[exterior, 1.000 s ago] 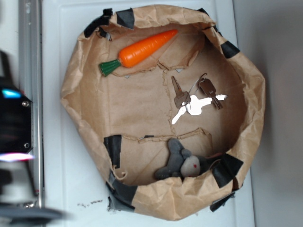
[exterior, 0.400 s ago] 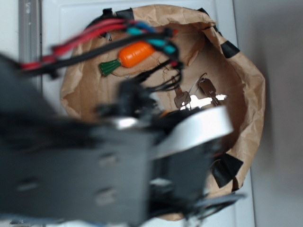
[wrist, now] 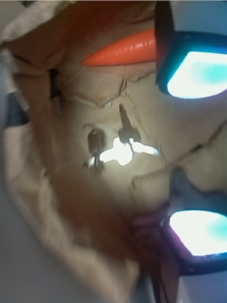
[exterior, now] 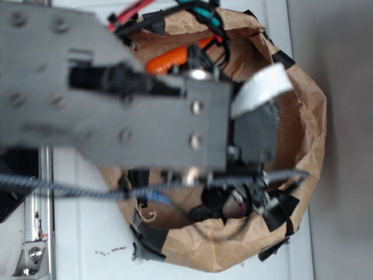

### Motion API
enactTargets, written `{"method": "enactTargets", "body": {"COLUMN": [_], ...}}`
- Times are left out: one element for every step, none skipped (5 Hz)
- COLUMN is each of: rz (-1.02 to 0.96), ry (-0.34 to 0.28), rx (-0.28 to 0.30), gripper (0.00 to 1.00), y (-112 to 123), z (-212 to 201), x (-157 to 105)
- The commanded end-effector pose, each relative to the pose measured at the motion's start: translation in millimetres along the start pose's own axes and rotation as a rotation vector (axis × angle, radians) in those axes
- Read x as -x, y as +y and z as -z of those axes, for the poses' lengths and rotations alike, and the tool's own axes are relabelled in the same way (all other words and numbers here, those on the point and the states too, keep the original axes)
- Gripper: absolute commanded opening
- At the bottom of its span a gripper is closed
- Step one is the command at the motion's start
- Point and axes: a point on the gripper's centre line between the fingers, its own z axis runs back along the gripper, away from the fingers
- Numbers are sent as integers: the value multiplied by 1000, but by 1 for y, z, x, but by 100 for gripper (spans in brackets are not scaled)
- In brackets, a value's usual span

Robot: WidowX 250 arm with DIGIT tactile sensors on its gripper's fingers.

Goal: Grab the silver keys.

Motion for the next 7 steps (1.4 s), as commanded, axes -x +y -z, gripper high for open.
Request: {"method": "enactTargets", "body": {"rz": [26, 26, 26, 26, 26, 26, 11], "ry": [-61, -61, -61, -61, -61, -61, -20], "rx": [43, 43, 43, 43, 43, 43, 77], "gripper": [100, 100, 100, 100, 100, 100, 100], "y": [21, 21, 21, 21, 21, 21, 25], "z": [19, 19, 19, 19, 19, 19, 58], "x": [-20, -20, -20, -20, -20, -20, -25]}}
